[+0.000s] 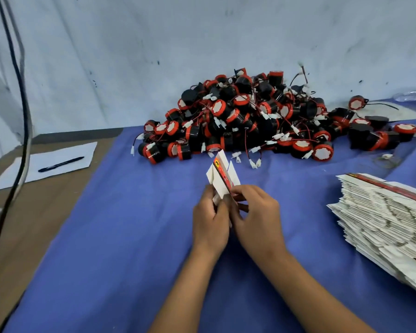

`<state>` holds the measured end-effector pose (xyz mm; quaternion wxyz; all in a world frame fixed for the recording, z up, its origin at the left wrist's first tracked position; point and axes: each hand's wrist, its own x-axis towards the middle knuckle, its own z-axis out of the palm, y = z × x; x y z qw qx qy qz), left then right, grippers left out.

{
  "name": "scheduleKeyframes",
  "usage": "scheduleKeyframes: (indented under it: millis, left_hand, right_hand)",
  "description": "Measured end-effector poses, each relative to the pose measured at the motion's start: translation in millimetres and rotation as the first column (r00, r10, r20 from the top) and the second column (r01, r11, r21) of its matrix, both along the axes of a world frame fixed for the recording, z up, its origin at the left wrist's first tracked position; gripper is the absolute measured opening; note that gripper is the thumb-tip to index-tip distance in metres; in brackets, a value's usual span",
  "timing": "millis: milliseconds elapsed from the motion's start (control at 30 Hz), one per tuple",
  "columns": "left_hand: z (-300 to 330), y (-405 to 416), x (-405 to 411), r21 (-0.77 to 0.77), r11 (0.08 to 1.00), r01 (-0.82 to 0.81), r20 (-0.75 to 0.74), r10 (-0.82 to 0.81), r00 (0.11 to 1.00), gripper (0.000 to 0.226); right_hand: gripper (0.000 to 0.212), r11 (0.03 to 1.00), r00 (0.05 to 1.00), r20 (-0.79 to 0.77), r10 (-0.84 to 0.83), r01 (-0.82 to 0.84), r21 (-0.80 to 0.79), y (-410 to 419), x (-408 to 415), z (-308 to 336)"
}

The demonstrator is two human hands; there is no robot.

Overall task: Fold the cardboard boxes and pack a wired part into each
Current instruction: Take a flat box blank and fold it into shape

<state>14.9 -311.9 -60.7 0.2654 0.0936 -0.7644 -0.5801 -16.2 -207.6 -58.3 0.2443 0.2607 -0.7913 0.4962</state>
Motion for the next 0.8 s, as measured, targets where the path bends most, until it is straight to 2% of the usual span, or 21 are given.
scheduleKeyframes:
  millis: [67, 133, 233, 333, 500, 533, 600, 667, 700, 733, 800]
  left_hand:
    - [-2, 0, -2, -0.044, 0.998, -0.036, 0.002, 0.036, 0.999, 0.015]
    - [-3, 0, -3, -0.055, 0.994, -0.093, 0.024, 0.094, 0.995, 0.012]
    - [-2, -2, -3, -0.004, 0.981, -0.193, 0.055, 0.193, 0.980, 0.011]
    - [-1, -6, -4, 0.034, 0.975, -0.221, 0.120, 0.215, 0.969, 0.014]
    - [5, -10, 2, -0.168, 0.956, -0.240, 0.043, 0.250, 0.967, 0.029]
    - [6, -11, 3, -0.240, 0.942, -0.233, 0.007, 0.241, 0.970, 0.030]
    - [7, -12, 5, -0.408, 0.888, -0.214, -0.063, 0.206, 0.977, 0.026]
    - [8, -13, 6, -0.525, 0.828, -0.195, -0.079, 0.180, 0.980, 0.027]
    - [8, -14, 7, -0.551, 0.813, -0.189, -0.080, 0.174, 0.982, 0.030]
    - [8, -14, 8, -0.569, 0.801, -0.187, -0.090, 0.166, 0.982, 0.032]
    - [10, -14, 9, -0.600, 0.780, -0.176, -0.118, 0.131, 0.984, 0.033]
  right_hand:
    - [0.010, 1.000, 1.000, 0.007, -0.025, 0.025, 0.006, 1, 0, 1]
    - [0.014, 0.999, 1.000, -0.001, -0.032, 0.032, 0.036, 0, 2, 1]
    - [0.015, 0.998, 0.999, -0.028, -0.021, 0.022, 0.061, -1, 5, 1]
    - [0.016, 0.998, 0.999, -0.041, -0.029, 0.031, 0.054, 0, 6, 0]
    - [0.043, 0.997, 0.995, 0.076, -0.071, 0.072, -0.013, 3, 4, -1]
    - [0.048, 0.999, 0.994, 0.103, -0.029, 0.031, -0.011, 4, 4, 0]
    - [0.060, 0.980, 0.959, 0.204, 0.196, -0.187, -0.063, 5, 4, 0]
    - [0.070, 0.891, 0.825, 0.344, 0.449, -0.386, -0.238, 8, 6, 3]
    - [0.075, 0.856, 0.768, 0.386, 0.510, -0.408, -0.318, 9, 7, 4]
    - [0.081, 0.848, 0.753, 0.405, 0.519, -0.395, -0.352, 10, 7, 6]
    - [0.084, 0.885, 0.807, 0.383, 0.450, -0.345, -0.312, 12, 6, 10]
